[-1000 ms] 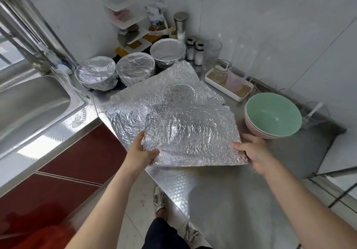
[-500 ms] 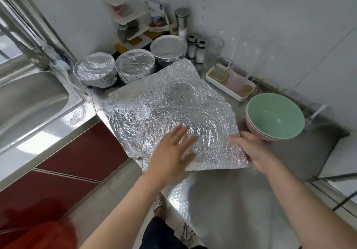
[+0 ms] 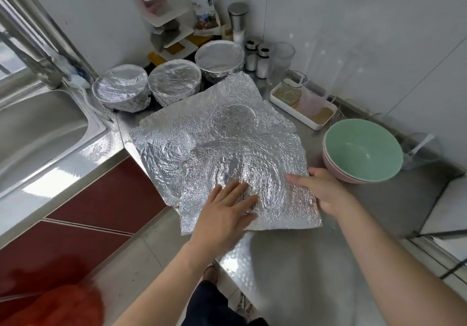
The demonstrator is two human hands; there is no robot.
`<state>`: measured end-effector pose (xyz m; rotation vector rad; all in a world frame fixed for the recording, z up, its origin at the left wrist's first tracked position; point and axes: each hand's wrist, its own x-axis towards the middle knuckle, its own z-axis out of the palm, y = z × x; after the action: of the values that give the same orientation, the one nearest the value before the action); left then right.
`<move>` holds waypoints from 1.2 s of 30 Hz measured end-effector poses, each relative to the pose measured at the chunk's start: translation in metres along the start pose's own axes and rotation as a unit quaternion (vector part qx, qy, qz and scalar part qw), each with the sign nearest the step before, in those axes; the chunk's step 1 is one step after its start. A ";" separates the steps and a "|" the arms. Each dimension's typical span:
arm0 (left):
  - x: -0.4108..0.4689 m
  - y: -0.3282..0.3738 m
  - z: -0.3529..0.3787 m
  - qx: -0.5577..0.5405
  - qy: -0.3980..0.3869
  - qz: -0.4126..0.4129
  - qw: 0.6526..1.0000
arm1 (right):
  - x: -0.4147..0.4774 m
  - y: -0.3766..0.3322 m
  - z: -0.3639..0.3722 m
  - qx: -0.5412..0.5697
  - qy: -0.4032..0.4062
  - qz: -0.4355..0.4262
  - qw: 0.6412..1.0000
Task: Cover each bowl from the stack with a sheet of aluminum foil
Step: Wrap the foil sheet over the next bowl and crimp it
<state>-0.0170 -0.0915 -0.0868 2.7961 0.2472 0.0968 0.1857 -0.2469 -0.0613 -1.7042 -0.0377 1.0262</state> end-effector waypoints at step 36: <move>-0.011 -0.015 0.000 -0.030 0.149 0.077 0.985 | 0.000 0.016 0.039 -0.311 0.261 -0.195 0.893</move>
<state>-0.0303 -0.0800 -0.0925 2.7289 0.0955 0.5523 0.1534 -0.2232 -0.0752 -2.3825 -0.3803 0.2274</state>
